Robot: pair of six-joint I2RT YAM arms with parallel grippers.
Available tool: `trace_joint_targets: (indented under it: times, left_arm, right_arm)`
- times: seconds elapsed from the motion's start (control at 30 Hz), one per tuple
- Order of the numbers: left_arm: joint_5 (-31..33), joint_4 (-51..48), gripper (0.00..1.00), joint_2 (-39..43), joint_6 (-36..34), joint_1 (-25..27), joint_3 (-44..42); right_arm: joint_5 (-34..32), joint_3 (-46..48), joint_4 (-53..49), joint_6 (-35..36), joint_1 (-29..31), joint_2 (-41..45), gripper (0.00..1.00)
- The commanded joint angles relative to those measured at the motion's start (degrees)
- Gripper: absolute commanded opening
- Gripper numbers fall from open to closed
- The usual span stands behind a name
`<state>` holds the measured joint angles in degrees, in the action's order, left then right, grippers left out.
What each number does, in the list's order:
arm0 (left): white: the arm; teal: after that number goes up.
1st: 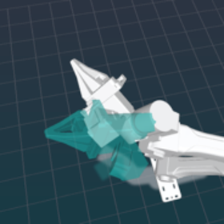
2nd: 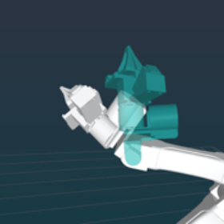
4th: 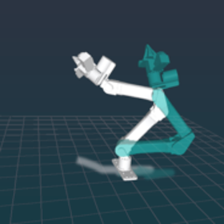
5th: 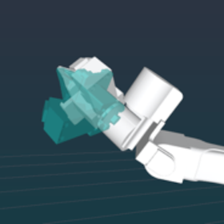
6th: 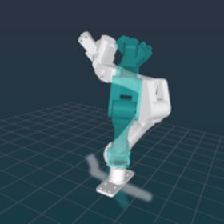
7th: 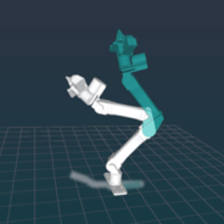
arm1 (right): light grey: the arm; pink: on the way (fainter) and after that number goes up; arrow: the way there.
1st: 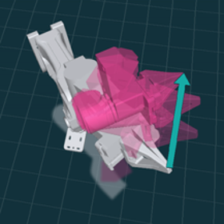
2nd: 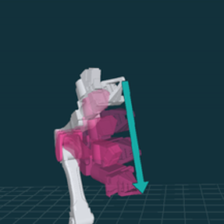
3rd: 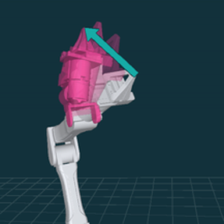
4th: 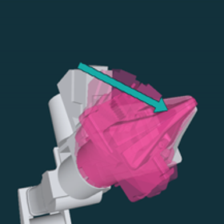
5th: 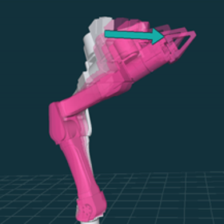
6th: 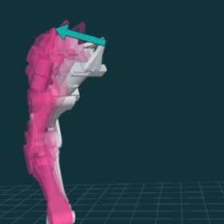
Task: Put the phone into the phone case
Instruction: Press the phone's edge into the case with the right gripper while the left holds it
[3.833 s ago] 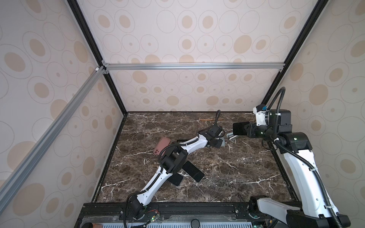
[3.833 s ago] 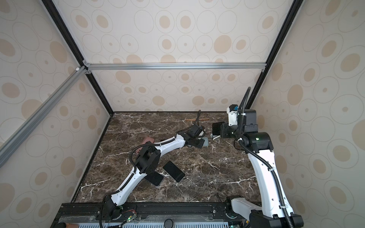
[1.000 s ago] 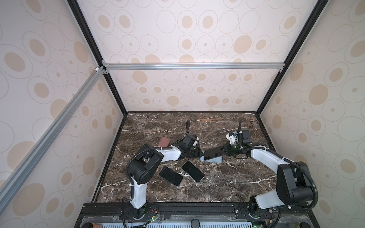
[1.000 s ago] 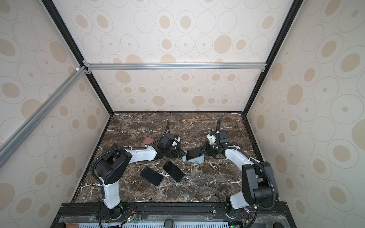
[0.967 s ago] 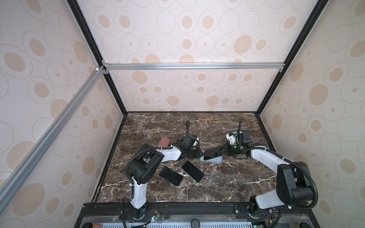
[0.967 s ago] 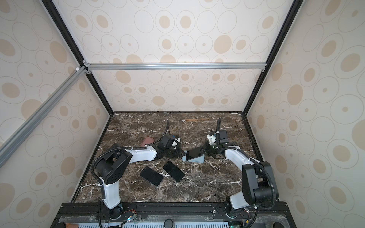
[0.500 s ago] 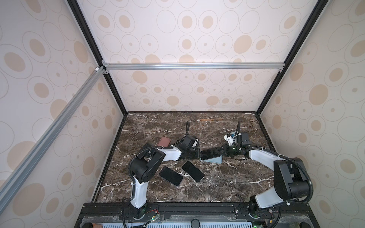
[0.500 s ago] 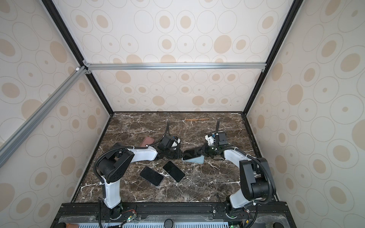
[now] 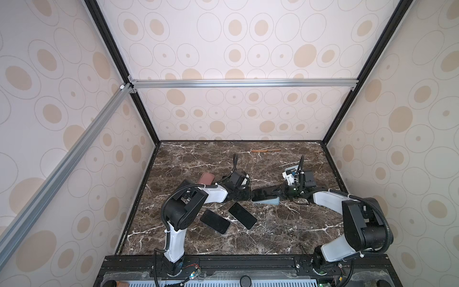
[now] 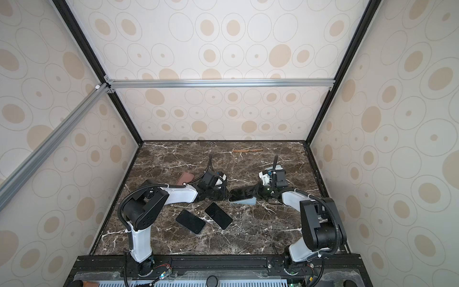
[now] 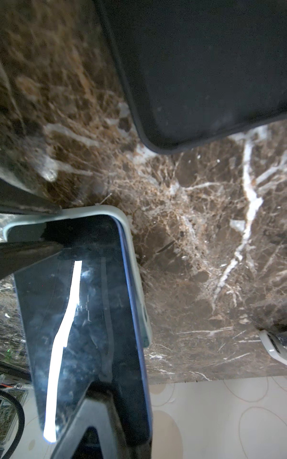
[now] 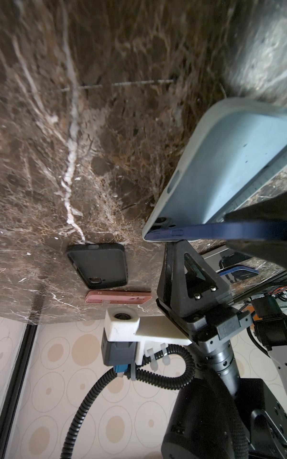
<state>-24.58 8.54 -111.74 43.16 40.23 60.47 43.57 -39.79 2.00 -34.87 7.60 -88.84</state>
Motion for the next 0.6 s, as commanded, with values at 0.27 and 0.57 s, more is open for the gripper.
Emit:
trace_joint_targets:
  times: [0.27, 0.57]
  left_arm:
    - [-1.6, 1.7, 0.19, -0.6, 1.8, 1.6, -0.7]
    - [4.2, -2.6, 0.18, -0.4, -0.9, 1.7, -1.0]
  right_arm:
    - [-5.8, 3.9, -2.8, -0.7, 1.3, -6.8, 0.03]
    - [-10.3, 1.0, -11.0, 2.9, 1.3, -3.0, 0.17]
